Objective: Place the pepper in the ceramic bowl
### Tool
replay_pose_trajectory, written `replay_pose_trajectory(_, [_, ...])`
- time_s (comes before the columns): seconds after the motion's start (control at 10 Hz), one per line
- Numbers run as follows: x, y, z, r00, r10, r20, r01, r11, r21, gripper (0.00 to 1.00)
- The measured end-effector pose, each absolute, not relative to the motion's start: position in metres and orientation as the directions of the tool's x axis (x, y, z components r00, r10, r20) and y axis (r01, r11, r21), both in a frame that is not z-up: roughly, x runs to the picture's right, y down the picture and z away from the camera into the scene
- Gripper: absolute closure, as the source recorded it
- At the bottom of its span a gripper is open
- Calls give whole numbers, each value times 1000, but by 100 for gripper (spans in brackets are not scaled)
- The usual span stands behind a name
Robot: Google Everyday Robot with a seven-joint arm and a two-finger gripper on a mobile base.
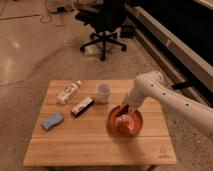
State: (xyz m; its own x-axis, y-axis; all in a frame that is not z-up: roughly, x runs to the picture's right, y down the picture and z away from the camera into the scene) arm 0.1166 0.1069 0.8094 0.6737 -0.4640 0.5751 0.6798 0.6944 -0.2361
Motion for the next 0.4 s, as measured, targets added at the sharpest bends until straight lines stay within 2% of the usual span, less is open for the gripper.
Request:
replay_pose_trajectory(0.3, [122, 106, 817, 683, -395, 614, 657, 700, -280, 31])
replay_pose_trajectory(0.4, [122, 106, 818, 679, -387, 624, 656, 702, -278, 38])
